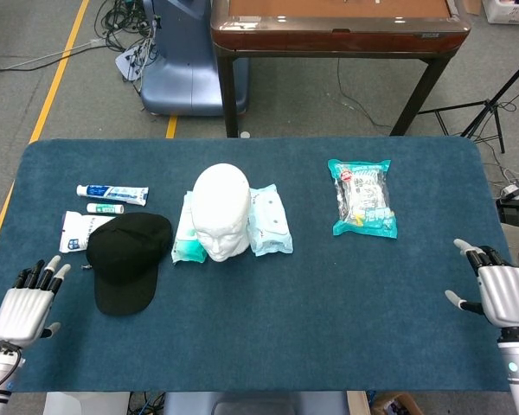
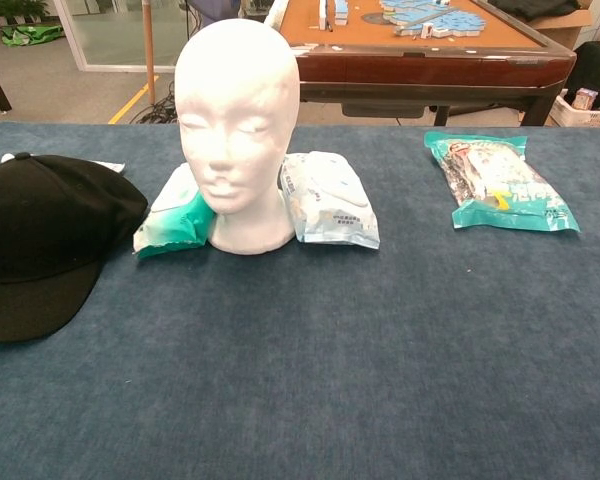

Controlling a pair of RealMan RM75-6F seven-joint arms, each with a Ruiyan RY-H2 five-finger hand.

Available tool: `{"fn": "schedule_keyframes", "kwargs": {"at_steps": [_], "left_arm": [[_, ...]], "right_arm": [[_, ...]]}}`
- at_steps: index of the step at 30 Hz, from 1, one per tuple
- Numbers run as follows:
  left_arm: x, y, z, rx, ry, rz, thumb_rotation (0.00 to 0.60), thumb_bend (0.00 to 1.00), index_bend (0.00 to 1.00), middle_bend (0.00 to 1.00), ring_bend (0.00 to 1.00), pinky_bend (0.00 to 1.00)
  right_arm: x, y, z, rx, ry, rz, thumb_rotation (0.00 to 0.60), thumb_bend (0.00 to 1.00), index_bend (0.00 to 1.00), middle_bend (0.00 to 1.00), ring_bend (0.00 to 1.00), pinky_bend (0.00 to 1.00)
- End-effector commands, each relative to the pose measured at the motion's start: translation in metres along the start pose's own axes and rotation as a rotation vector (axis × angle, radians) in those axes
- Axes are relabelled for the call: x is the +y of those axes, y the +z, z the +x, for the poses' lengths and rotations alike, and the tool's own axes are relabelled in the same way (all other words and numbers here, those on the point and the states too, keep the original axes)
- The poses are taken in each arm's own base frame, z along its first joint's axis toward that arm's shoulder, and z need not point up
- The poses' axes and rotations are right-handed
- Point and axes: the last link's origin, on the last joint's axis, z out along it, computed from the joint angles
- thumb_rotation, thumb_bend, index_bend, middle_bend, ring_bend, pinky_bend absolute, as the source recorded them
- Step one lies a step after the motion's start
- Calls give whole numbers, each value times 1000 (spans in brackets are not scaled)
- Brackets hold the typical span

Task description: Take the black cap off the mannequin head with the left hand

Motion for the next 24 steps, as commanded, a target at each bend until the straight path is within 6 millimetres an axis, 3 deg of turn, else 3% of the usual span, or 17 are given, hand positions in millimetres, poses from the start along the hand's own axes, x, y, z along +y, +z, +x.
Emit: {"fn": "schedule_keyframes", "kwargs": {"at_steps": [1, 8, 17, 24], "left_arm": [[4, -10, 6, 39, -147, -7, 600, 89, 104, 160, 84, 237], [1, -24, 5, 177, -244, 6, 600, 89, 258, 296, 182, 320], [-18, -35, -15, 202, -283, 41, 600, 90, 218, 332, 209, 343], [-26, -28, -12, 208, -301, 61, 600, 90, 217, 337, 216, 361]], "right_arm": [[-1, 0, -1, -1, 0, 2, 600, 132, 204, 328, 233, 499], [-2, 0, -2, -8, -5, 9, 600, 131, 203, 328, 233, 499], [-1, -2, 0, 4, -4, 6, 600, 132, 204, 328, 234, 499], [-3, 6, -6, -30, -17, 3, 600, 132, 204, 328, 234, 499]]}}
